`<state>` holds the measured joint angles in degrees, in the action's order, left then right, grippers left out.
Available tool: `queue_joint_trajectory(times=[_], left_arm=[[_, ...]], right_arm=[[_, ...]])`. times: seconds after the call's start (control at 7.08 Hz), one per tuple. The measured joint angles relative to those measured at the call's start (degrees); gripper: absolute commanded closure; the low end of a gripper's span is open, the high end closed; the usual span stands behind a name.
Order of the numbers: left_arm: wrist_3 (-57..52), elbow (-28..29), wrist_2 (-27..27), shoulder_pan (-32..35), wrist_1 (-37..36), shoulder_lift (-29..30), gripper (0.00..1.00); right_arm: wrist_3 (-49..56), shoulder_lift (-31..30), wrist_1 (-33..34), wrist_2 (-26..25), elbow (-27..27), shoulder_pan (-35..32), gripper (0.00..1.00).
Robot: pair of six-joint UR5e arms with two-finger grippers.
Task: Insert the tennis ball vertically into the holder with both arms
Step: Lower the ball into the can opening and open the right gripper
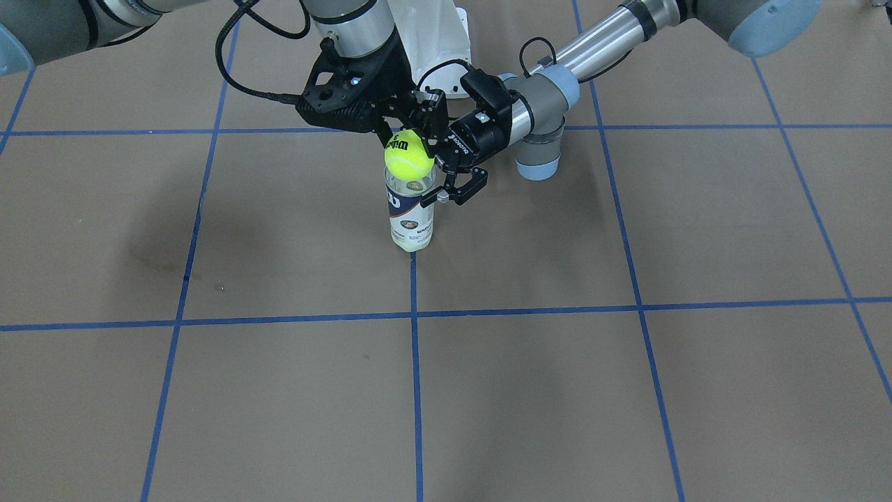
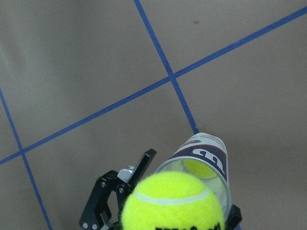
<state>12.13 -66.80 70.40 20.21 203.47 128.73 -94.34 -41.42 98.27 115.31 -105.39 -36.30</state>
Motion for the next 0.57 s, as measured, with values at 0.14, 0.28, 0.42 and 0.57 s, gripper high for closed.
queue_joint_trajectory(times=[0.14,0.28,0.42,0.57], left_arm=[[0.00,0.00,0.00,0.00,0.02,0.02,0.01],[0.00,0.00,0.00,0.00,0.06,0.02,0.01],[0.00,0.00,0.00,0.00,0.06,0.02,0.01],[0.00,0.00,0.00,0.00,0.04,0.03,0.01]], right_arm=[[0.02,-0.13,-0.01,-0.11,0.19,0.13,1.00],[0.03,-0.19,-0.01,-0.15,0.27,0.21,0.46],[0.05,-0.27,-0.01,-0.17,0.32,0.27,0.01],[0.06,-0.38,-0.01,-0.17,0.34,0.35,0.00]])
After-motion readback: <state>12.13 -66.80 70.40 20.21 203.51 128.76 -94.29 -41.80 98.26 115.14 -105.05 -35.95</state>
